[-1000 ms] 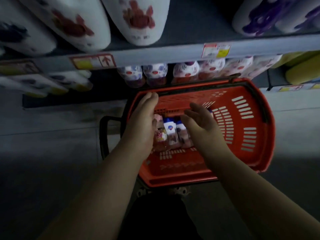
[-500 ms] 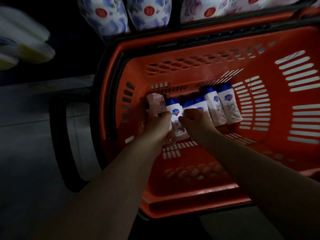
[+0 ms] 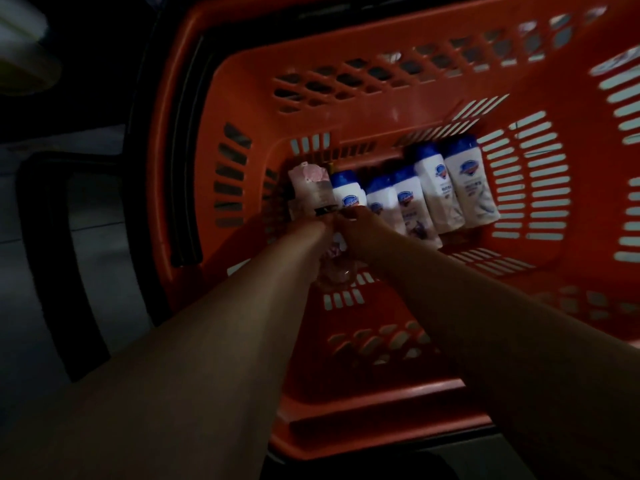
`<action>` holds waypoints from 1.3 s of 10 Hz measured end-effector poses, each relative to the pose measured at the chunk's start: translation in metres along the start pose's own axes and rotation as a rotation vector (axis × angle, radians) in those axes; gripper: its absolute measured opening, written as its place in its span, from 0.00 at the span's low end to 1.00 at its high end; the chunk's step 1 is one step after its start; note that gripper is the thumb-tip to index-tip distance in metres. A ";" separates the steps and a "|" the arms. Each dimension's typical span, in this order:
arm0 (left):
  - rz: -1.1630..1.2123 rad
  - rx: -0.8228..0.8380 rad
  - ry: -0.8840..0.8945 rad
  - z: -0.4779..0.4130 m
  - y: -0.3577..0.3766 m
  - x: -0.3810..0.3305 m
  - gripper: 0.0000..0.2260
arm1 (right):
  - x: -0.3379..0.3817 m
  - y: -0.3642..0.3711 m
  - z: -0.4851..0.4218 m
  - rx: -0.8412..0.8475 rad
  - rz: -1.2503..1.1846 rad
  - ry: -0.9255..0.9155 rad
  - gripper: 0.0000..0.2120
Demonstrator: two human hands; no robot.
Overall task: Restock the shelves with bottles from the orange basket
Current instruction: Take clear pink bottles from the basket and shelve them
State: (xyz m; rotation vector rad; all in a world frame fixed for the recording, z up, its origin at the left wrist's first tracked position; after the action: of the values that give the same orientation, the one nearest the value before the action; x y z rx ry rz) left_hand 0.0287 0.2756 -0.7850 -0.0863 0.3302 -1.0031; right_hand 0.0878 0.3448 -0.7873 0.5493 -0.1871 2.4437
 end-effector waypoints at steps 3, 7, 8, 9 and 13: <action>0.097 0.137 0.176 0.079 -0.013 0.004 0.14 | 0.018 -0.032 0.067 0.090 -0.212 0.011 0.13; 0.310 0.265 0.320 0.245 -0.081 -0.023 0.13 | 0.097 -0.024 0.231 0.174 -0.297 -0.188 0.08; 0.373 0.316 0.378 0.288 -0.099 -0.035 0.19 | 0.121 -0.019 0.275 0.211 -0.314 -0.236 0.10; 0.393 0.353 0.418 0.328 -0.116 -0.046 0.25 | 0.141 -0.015 0.316 0.221 -0.325 -0.278 0.16; 0.296 0.498 0.653 0.496 -0.154 -0.081 0.27 | 0.202 -0.026 0.489 0.353 -0.440 -0.394 0.30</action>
State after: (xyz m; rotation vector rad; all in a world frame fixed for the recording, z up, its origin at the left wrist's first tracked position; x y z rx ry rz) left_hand 0.0182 0.2214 -0.2628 0.7363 0.6539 -0.7708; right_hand 0.1239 0.3482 -0.2587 1.1001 0.1949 1.9270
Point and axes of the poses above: each hand's wrist, its own z-axis away from the middle knuckle, its own y-axis out of the palm, x = y × z, the point moved 1 cm from there along -z, towards the middle knuckle, and after that the axes turned 11 degrees about -z, right-handed, at the moved point
